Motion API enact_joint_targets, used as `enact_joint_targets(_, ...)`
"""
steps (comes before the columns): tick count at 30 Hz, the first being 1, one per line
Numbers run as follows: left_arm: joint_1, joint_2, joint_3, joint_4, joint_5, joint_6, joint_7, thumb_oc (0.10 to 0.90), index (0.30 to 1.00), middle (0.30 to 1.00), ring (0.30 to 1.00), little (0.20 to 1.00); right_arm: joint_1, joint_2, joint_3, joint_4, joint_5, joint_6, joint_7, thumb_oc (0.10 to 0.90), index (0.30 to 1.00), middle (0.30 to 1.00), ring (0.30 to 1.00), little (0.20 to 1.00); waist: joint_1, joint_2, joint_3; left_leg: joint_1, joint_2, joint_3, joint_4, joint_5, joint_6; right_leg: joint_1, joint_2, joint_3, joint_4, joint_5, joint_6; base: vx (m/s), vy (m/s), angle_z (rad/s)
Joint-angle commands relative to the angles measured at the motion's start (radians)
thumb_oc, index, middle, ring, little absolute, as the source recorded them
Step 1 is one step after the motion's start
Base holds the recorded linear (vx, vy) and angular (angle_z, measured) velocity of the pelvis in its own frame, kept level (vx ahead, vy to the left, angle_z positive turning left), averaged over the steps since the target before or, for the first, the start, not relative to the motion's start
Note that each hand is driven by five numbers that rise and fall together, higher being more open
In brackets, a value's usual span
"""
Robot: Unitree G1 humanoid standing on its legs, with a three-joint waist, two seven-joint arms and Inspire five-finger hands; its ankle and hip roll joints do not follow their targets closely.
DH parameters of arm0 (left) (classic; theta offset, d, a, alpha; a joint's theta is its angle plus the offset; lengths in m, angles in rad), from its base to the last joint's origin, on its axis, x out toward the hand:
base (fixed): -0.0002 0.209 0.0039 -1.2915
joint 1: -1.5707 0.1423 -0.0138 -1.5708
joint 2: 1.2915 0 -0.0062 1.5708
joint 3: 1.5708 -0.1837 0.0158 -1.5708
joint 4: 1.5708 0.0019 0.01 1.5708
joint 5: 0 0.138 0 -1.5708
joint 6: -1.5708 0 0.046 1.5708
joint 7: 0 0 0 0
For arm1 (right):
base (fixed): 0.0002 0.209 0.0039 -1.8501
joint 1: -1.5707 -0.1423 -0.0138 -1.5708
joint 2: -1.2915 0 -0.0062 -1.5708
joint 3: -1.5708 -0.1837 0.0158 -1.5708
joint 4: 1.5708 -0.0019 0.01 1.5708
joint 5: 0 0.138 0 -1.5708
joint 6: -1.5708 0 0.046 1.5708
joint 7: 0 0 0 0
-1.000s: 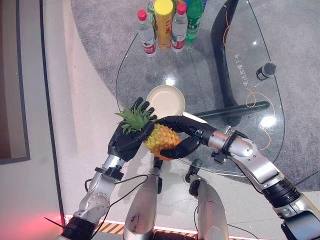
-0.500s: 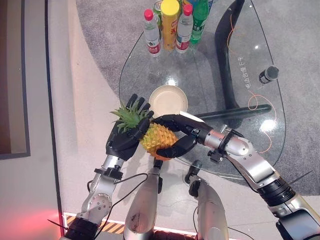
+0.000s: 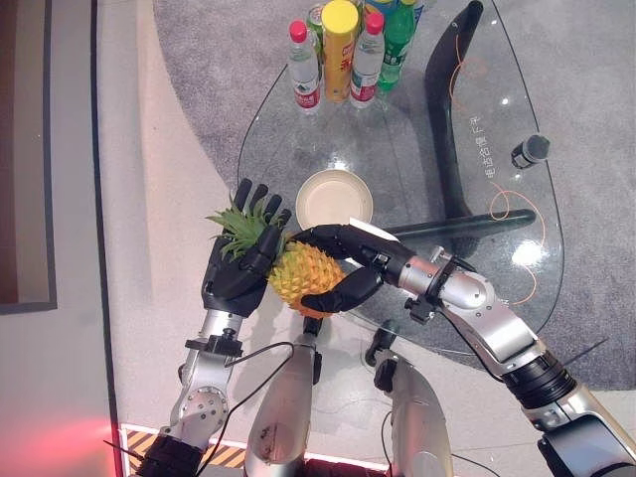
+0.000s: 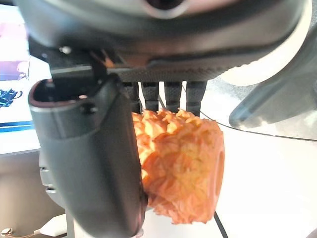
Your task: Pick up the fruit to the plate
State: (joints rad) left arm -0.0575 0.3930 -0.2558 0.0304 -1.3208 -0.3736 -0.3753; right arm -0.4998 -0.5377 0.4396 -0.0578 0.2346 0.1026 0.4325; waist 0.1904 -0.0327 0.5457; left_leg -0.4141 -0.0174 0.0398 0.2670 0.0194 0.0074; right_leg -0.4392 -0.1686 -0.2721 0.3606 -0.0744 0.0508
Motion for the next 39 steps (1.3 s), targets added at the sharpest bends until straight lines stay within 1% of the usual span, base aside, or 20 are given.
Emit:
enact_joint_targets(1, -0.104, -0.036, 0.061, -0.279, 0.020, -0.086, -0.054, 0.366, 0.528, 0.528, 0.528, 0.466, -0.037, 0.058, 0.124, -0.158, 0.011, -0.047, 0.089, 0.100, 0.300, 0.300, 0.300, 0.200, 0.017, -0.008, -0.026, -0.001, -0.102, -0.024, 0.073, -0.098, 0.045, 0.043, 0.061, -0.029, 0.019, 0.034, 0.026, 0.00, 0.000, 0.00)
enact_joint_targets(2, -0.104, -0.035, 0.061, -0.280, 0.024, -0.082, -0.056, 0.100, 0.300, 0.300, 0.300, 0.200, -0.039, 0.056, 0.124, -0.156, 0.014, -0.048, 0.090, 0.100, 0.300, 0.300, 0.300, 0.200, 0.018, -0.009, -0.026, -0.001, -0.102, -0.025, 0.074, -0.098, 0.045, 0.043, 0.062, -0.029, 0.019, 0.034, 0.025, 0.00, 0.000, 0.00)
enact_joint_targets(6, -0.105, -0.031, 0.062, -0.278, 0.038, -0.072, -0.067, 0.100, 0.300, 0.300, 0.300, 0.200, -0.040, 0.056, 0.124, -0.155, 0.015, -0.050, 0.092, 0.100, 0.300, 0.300, 0.300, 0.200, 0.017, -0.008, -0.026, -0.001, -0.102, -0.028, 0.074, -0.098, 0.045, 0.040, 0.064, -0.025, 0.022, 0.034, 0.028, 0.00, 0.000, 0.00)
enact_joint_targets(7, -0.111, -0.024, 0.055, -0.273, 0.080, -0.063, -0.072, 0.100, 0.300, 0.300, 0.300, 0.200, -0.041, 0.053, 0.123, -0.155, 0.018, -0.050, 0.095, 0.100, 0.300, 0.300, 0.300, 0.200, 0.015, -0.009, -0.026, 0.001, -0.104, -0.035, 0.075, -0.099, 0.045, 0.043, 0.066, -0.019, 0.020, 0.035, 0.029, 0.00, 0.000, 0.00)
enact_joint_targets(8, -0.112, -0.022, 0.054, -0.274, 0.083, -0.063, -0.074, 0.100, 0.300, 0.300, 0.300, 0.200, -0.041, 0.052, 0.122, -0.155, 0.019, -0.051, 0.096, 0.100, 0.300, 0.300, 0.300, 0.200, 0.015, -0.009, -0.026, 0.001, -0.104, -0.036, 0.075, -0.099, 0.045, 0.043, 0.066, -0.019, 0.019, 0.035, 0.029, 0.00, 0.000, 0.00)
enact_joint_targets(12, -0.111, -0.013, 0.056, -0.270, 0.075, -0.057, -0.110, 0.100, 0.300, 0.300, 0.300, 0.200, -0.038, 0.049, 0.118, -0.159, 0.019, -0.051, 0.105, 0.100, 0.300, 0.300, 0.300, 0.200, 0.015, -0.006, -0.026, 0.005, -0.106, -0.039, 0.073, -0.099, 0.045, 0.044, 0.067, -0.015, 0.018, 0.036, 0.030, 0.00, 0.000, 0.00)
enact_joint_targets(17, -0.110, -0.011, 0.057, -0.268, 0.061, -0.055, -0.122, 0.100, 0.300, 0.300, 0.300, 0.200, -0.031, 0.052, 0.117, -0.166, 0.013, -0.047, 0.100, 0.100, 0.300, 0.300, 0.300, 0.200, 0.015, -0.004, -0.026, 0.008, -0.104, -0.036, 0.072, -0.100, 0.045, 0.046, 0.063, -0.019, 0.021, 0.035, 0.032, 0.00, 0.000, 0.00)
enact_joint_targets(19, -0.112, -0.011, 0.052, -0.270, 0.058, -0.054, -0.116, 0.100, 0.300, 0.300, 0.300, 0.200, -0.028, 0.060, 0.120, -0.164, 0.003, -0.046, 0.077, 0.100, 0.300, 0.300, 0.300, 0.200, 0.015, -0.003, -0.026, 0.007, -0.104, -0.033, 0.072, -0.100, 0.046, 0.043, 0.062, -0.021, 0.025, 0.035, 0.033, 0.00, 0.000, 0.00)
enact_joint_targets(24, -0.112, -0.021, 0.055, -0.260, 0.054, -0.050, -0.126, 0.100, 0.300, 0.300, 0.300, 0.200, -0.026, 0.069, 0.102, -0.150, 0.024, -0.049, 0.023, 0.100, 0.300, 0.300, 0.300, 0.200, 0.013, -0.001, -0.026, 0.012, -0.103, -0.028, 0.075, -0.104, 0.047, 0.044, 0.057, -0.021, 0.032, 0.033, 0.036, 0.00, 0.000, 0.00)
enact_joint_targets(29, -0.113, -0.028, 0.060, -0.258, 0.049, -0.047, -0.130, 0.100, 0.300, 0.300, 0.300, 0.200, -0.013, 0.072, 0.082, -0.150, 0.030, -0.053, 0.010, 0.100, 0.300, 0.300, 0.300, 0.200, 0.008, 0.001, -0.026, 0.019, -0.102, -0.021, 0.074, -0.108, 0.050, 0.048, 0.051, -0.022, 0.035, 0.033, 0.040, 0.00, 0.000, 0.00)
enact_joint_targets(33, -0.115, -0.034, 0.057, -0.255, 0.050, -0.052, -0.125, 0.100, 0.300, 0.300, 0.300, 0.200, 0.001, 0.083, 0.067, -0.147, 0.046, -0.039, -0.036, 0.100, 0.300, 0.300, 0.300, 0.200, 0.003, 0.003, -0.026, 0.023, -0.101, -0.011, 0.080, -0.114, 0.052, 0.047, 0.047, -0.023, 0.047, 0.032, 0.044, 0.00, 0.009, -0.01)
enact_joint_targets(34, -0.116, -0.035, 0.057, -0.255, 0.049, -0.051, -0.126, 0.100, 0.300, 0.300, 0.300, 0.200, 0.004, 0.085, 0.063, -0.144, 0.044, -0.042, -0.039, 0.698, 0.813, 0.813, 0.813, 0.798, 0.002, 0.003, -0.026, 0.024, -0.100, -0.010, 0.080, -0.114, 0.052, 0.047, 0.046, -0.023, 0.049, 0.032, 0.045, 0.00, 0.038, -0.03)
enact_joint_targets(35, -0.116, -0.038, 0.059, -0.253, 0.048, -0.049, -0.125, 0.100, 0.300, 0.300, 0.300, 0.200, 0.012, 0.089, 0.056, -0.140, 0.034, -0.041, -0.046, 0.800, 0.900, 0.900, 0.900, 0.900, 0.000, 0.006, -0.026, 0.028, -0.100, -0.006, 0.080, -0.117, 0.054, 0.049, 0.043, -0.023, 0.052, 0.032, 0.047, 0.00, 0.037, -0.04)
enact_joint_targets(39, -0.116, -0.044, 0.062, -0.253, 0.054, -0.051, -0.121, 0.100, 0.300, 0.300, 0.300, 0.200, 0.034, 0.085, 0.030, -0.142, 0.029, -0.050, -0.065, 0.800, 0.900, 0.900, 0.900, 0.900, -0.008, 0.007, -0.026, 0.035, -0.099, 0.003, 0.084, -0.123, 0.057, 0.052, 0.037, -0.020, 0.059, 0.036, 0.051, 0.00, 0.028, -0.02)
